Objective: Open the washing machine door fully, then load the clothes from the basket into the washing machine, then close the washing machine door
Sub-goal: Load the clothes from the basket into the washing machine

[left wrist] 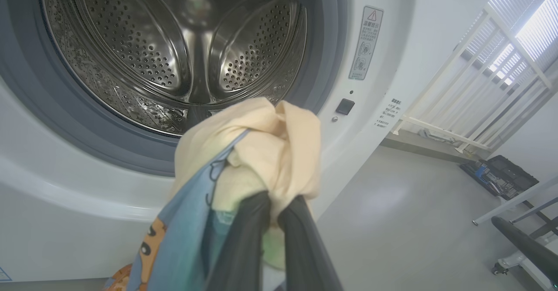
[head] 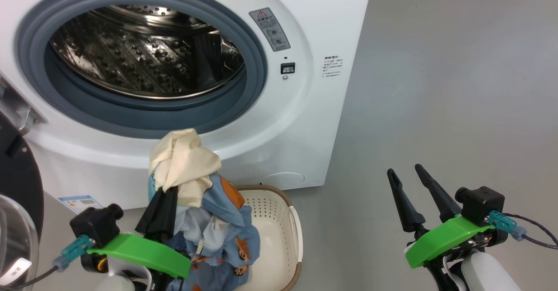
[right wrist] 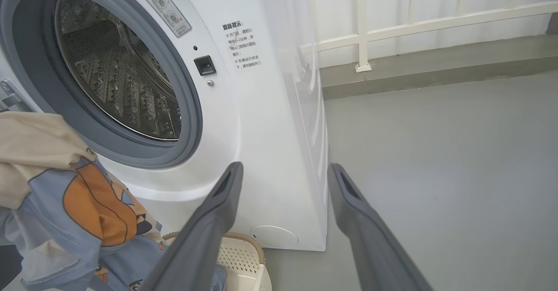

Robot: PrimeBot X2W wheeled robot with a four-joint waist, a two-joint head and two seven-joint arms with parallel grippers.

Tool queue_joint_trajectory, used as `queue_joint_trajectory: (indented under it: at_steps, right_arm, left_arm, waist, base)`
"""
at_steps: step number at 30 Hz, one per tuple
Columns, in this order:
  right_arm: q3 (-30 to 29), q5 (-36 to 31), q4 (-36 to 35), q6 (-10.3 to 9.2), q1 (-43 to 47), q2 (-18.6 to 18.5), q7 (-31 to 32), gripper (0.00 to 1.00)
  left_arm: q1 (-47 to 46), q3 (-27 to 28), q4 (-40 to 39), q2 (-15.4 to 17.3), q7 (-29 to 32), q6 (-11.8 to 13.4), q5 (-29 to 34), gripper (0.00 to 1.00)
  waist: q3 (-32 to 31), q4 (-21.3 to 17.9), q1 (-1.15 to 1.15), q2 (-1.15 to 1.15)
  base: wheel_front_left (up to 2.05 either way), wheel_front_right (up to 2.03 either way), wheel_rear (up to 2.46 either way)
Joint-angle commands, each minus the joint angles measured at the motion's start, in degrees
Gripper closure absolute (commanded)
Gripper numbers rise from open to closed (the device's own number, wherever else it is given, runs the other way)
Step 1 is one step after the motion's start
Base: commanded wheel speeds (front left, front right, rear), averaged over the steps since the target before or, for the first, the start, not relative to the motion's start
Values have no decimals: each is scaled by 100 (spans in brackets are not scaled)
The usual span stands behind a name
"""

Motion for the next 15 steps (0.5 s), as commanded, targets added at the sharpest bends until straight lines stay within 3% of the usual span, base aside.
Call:
queue_joint_trajectory:
  at_steps: [1,15]
  right_arm:
    - [138,46,-120,8,81,-37,-44,0]
    - [273,40,-202,8,-82,-46,-44,0]
  left_arm:
    - [-91,266,-185,63,-61,21,68,100]
    - [-1453,629,71,332,-28,291,467,100]
  waist:
    - [-23,-7,0,0]
    - [329,-251,0,0]
  base:
    - [0,0,0]
    - [0,0,0]
